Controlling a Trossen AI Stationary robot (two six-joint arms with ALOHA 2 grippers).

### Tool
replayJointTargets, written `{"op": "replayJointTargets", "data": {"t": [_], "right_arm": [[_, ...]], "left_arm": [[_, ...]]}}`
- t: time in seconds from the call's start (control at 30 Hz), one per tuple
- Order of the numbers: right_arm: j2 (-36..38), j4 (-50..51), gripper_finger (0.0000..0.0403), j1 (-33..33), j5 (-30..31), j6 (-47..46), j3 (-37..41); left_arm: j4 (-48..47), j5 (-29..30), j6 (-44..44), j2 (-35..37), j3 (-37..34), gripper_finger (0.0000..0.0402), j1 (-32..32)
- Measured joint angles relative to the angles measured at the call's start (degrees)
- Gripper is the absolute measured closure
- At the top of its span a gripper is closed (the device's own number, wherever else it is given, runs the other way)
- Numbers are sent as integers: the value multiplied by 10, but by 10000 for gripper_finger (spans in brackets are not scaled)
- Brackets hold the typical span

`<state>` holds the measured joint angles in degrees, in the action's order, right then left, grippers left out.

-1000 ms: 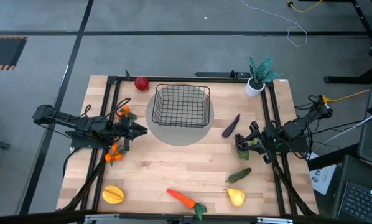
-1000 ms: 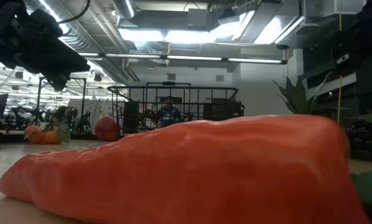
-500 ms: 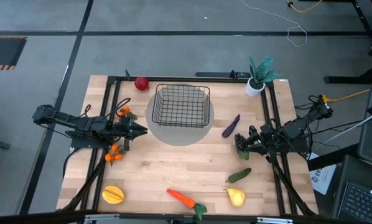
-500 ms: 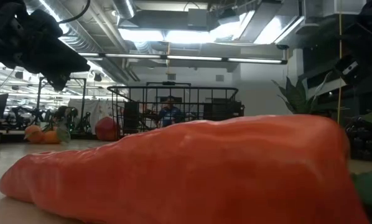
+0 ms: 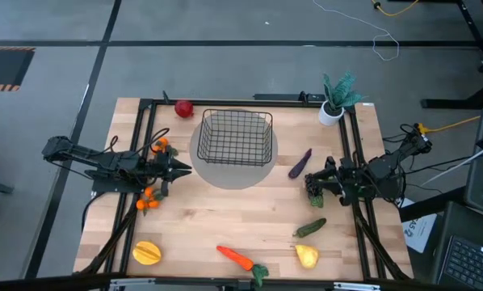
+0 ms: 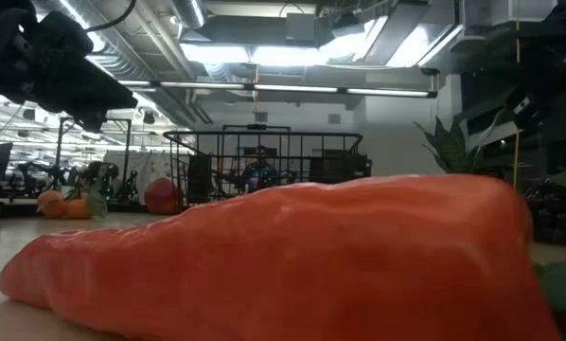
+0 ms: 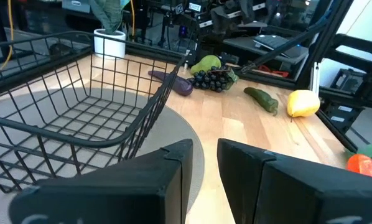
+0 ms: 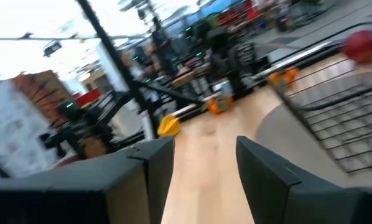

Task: Build produce basket
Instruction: Put the black grapes into the black wire basket

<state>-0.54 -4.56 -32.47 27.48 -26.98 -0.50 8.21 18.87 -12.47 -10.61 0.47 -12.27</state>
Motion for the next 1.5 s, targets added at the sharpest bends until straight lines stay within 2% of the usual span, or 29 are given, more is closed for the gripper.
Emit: {"op": "replayJointTargets", "data": {"t": [0.27, 0.5, 0.63, 0.73, 0.87, 1.03, 1.2, 1.5], "right_arm": [[0, -1, 238, 0, 15, -9, 1], [-8, -2, 238, 0, 25, 70, 1], [-16, -2, 238, 0, 23, 111, 1], [-30, -2, 238, 0, -8, 121, 1], [-53, 0, 238, 0, -17, 114, 1], [-65, 20, 238, 0, -18, 49, -6], [-74, 146, 238, 0, -30, 30, -93], [-158, 160, 238, 0, -188, 93, -288]], "left_arm": [[1, 0, 24, 0, 0, 337, 0], [-1, 44, 57, 0, 0, 337, 0], [0, 46, 56, 0, 0, 337, 0], [8, 52, 72, 0, 0, 337, 0], [7, 91, 105, 0, 0, 337, 0], [9, 115, 74, 0, 0, 337, 0], [-2, 116, 78, 0, 0, 337, 0], [-2, 116, 102, 0, 0, 337, 0]]}}
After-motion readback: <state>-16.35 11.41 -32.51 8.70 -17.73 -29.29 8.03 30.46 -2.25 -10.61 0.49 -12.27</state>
